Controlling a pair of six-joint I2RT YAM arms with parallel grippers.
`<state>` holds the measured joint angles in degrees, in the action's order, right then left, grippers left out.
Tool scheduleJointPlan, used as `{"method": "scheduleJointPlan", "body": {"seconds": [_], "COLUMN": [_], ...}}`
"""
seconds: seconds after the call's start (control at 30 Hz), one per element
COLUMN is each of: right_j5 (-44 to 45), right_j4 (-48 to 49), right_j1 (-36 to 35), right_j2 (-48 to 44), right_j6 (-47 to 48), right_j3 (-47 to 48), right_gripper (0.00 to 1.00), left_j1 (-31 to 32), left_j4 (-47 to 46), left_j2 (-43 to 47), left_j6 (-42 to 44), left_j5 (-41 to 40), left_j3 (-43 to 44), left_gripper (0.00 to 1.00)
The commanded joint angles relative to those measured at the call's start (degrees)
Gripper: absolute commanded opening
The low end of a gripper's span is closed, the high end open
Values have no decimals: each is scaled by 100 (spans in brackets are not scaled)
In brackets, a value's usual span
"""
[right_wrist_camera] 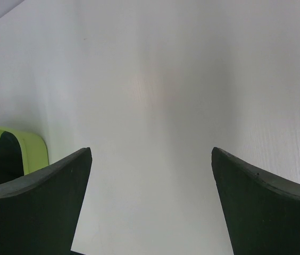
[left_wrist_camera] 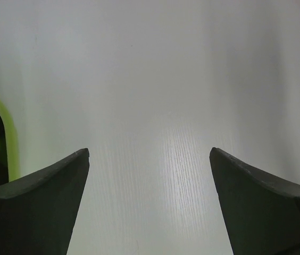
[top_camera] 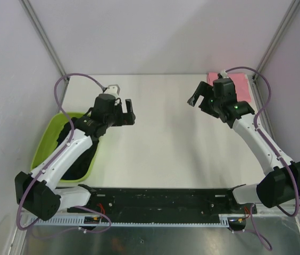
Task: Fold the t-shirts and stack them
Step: Grab crumpled tshirt from bin with the left arm
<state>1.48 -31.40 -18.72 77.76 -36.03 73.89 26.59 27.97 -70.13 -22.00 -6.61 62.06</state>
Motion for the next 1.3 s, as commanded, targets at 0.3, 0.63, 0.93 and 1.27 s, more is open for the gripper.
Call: {"method": "scheduleJointPlan", "body": {"seconds": [0.3,0.63,0.93,1.27], "right_j5": [-65,-422,-632,-752], "right_j4": [133,321,512,606], "right_j1": [35,24,41,75], "right_j2": [-21,148,288,301], "right_j6": [52,44,-11,-89], "right_j3": [-12,-172,-216,-217], "right_gripper": [99,99,99,99], "left_j1": [-966,-1984,-2139,-2162], "left_j4": [819,1248,1254,1358], "left_j2": [811,426,-384,724], "left_j6": [-1011,-1818,-2315,-1744], "left_j5": [-1657,-2442,-2691,-3547], "left_j3": [-13,-684,-888,25], "left_gripper": [95,92,76,0]}}
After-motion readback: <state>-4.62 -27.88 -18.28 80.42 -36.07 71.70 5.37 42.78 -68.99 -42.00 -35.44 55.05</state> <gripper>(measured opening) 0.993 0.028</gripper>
